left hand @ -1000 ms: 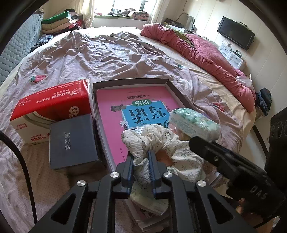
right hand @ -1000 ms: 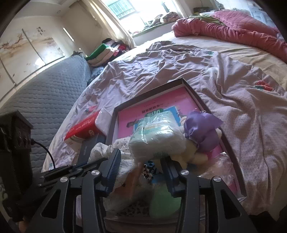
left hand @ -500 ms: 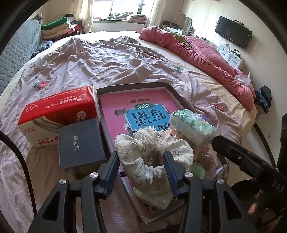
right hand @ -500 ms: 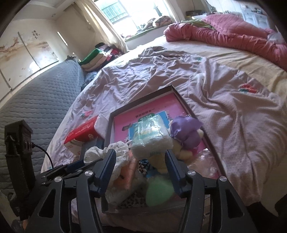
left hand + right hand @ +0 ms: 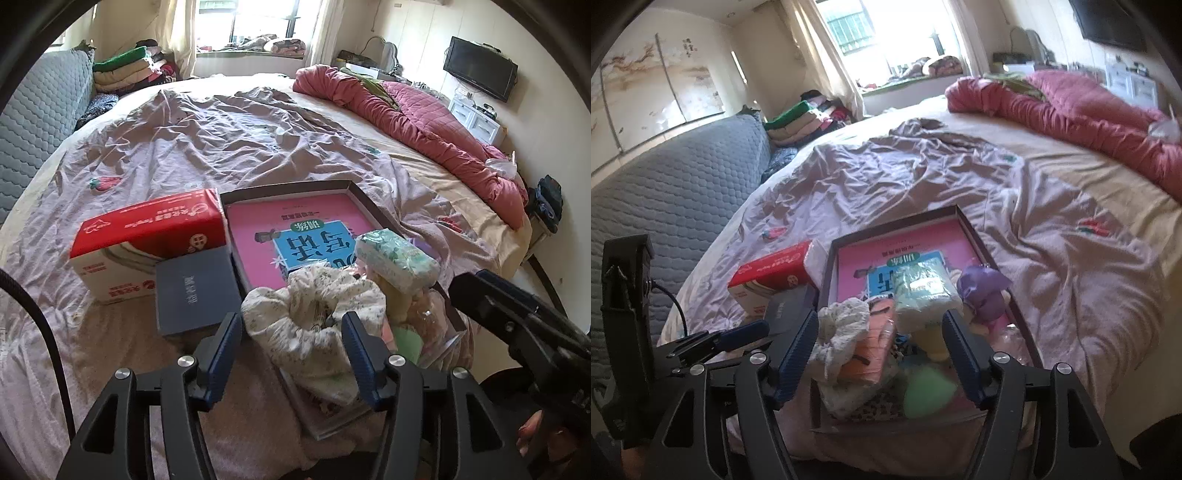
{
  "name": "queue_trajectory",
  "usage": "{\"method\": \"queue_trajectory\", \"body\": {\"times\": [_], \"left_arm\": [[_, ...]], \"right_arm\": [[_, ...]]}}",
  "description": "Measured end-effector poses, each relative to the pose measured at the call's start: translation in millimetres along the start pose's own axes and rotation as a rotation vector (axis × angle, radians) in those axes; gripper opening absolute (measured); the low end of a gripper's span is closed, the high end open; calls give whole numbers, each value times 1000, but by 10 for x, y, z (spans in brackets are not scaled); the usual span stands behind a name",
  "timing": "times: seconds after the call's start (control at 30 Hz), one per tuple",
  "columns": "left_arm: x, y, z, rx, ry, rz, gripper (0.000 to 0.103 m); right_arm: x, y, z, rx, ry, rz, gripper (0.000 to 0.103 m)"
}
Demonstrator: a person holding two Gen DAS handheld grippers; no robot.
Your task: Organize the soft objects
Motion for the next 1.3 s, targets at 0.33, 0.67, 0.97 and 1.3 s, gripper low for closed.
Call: {"method": "queue_trajectory", "body": {"times": [0.33, 0.67, 0.97, 1.3], "left_arm": [[336, -101, 48, -3, 48, -28, 67], [679, -358, 72, 28, 123, -32, 77], [800, -608, -28, 14, 143, 1, 77], [871, -805, -54, 19, 171, 13, 77]], "right_arm": [[343, -87, 106, 56, -21, -55, 77], [542, -252, 176, 93, -77, -61, 81], [667, -446, 201, 108, -138, -56, 82], [823, -618, 219, 131, -174, -67, 83]]}}
Point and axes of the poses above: each gripper's, at about its wrist camera, not at the fingertips, and x roughly against the way its jaws point, z to its left, y to its top, the point moved 4 cm from there along -x, roughly the way its jaws point, and after that the axes turned 5 degrees about -y, right-handed, at the moved point
